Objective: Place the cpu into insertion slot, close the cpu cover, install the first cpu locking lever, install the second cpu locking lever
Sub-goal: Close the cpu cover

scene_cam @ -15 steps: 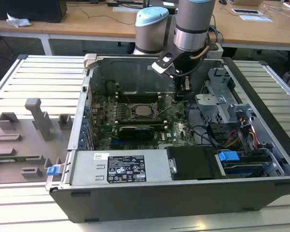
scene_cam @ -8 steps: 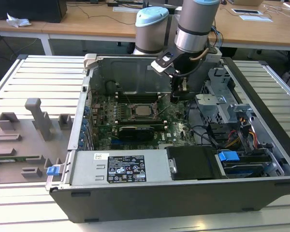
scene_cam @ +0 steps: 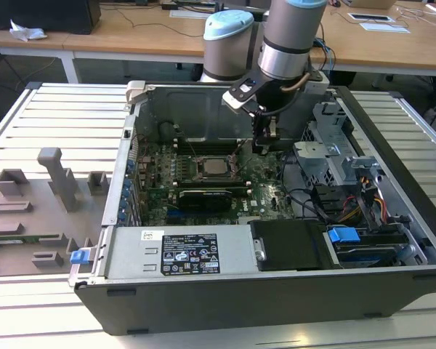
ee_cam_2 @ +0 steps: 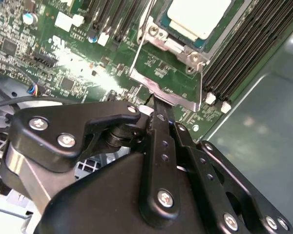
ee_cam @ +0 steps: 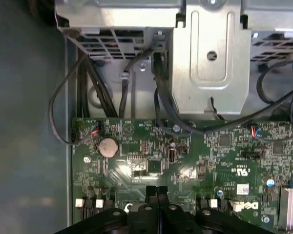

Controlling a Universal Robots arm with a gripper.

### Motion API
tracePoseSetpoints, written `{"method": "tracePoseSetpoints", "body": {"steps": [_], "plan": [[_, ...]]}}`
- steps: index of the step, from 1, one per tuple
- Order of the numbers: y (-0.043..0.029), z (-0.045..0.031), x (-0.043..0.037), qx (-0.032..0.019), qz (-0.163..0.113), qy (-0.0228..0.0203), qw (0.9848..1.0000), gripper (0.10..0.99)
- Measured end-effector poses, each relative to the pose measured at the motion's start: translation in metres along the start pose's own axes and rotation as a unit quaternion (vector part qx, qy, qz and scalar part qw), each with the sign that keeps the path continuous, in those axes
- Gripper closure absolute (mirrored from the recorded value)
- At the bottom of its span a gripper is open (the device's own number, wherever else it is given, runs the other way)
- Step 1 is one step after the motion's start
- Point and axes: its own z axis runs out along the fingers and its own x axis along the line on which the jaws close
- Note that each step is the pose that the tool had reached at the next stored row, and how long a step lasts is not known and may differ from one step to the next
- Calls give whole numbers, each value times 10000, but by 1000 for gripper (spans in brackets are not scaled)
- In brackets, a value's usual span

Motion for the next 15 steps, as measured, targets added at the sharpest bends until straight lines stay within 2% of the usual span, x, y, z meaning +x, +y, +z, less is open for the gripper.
{"method": "tracePoseSetpoints", "body": {"steps": [3,15], "plan": [[-69,3,1,0,0,11,10000,980],[-256,12,3,-3,0,11,10000,980]]}}
